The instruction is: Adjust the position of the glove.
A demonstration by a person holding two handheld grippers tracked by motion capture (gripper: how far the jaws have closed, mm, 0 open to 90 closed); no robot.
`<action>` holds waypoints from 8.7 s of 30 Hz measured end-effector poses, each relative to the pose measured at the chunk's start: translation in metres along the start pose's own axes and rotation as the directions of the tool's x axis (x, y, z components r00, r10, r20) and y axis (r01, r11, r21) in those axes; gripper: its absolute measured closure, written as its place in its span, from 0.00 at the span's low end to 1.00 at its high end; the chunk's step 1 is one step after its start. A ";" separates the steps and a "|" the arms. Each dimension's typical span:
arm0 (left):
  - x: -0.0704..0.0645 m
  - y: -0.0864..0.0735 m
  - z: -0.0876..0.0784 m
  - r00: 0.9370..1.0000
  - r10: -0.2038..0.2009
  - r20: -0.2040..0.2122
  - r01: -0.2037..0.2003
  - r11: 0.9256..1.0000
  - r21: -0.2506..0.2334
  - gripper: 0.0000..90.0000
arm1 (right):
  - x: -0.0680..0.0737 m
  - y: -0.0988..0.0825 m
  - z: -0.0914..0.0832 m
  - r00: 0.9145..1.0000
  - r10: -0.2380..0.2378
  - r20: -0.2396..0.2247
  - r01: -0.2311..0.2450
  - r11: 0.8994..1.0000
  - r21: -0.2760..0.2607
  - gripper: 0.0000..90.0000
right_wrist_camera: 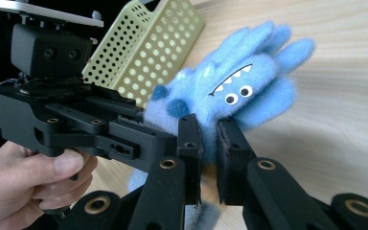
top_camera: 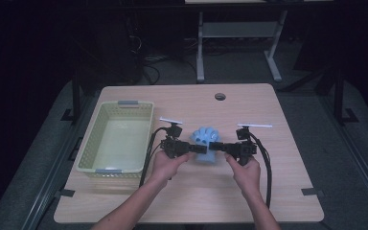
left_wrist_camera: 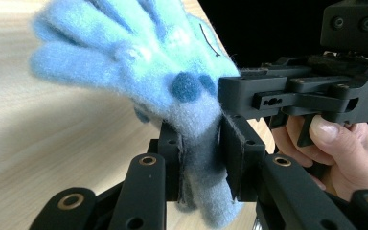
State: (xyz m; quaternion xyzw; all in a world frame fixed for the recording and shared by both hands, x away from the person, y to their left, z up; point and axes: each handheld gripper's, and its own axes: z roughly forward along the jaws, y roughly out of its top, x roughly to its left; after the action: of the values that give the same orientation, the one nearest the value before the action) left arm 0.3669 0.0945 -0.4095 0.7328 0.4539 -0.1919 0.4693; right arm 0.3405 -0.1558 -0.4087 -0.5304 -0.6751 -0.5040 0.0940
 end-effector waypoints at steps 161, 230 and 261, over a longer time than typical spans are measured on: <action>0.122 -0.025 -0.225 0.973 -0.097 -0.208 0.082 0.993 -0.079 0.78 | 0.133 0.043 0.243 0.982 -0.060 -0.181 0.098 0.973 0.211 0.90; 0.134 -0.012 -0.208 0.863 -0.169 -0.476 0.235 0.968 0.083 0.58 | 0.156 0.045 0.242 0.961 -0.276 0.030 0.258 0.927 0.271 0.82; 0.132 -0.002 -0.211 0.840 -0.149 -0.522 0.201 0.978 0.045 0.82 | 0.144 0.055 0.211 0.968 -0.252 0.016 0.243 0.948 0.205 0.80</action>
State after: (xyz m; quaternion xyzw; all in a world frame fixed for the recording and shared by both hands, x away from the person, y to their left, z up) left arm 0.4024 0.3411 -0.4013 0.7349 0.6180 -0.0526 0.2743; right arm 0.4105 0.0950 -0.3817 -0.4397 -0.7857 -0.4296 0.0692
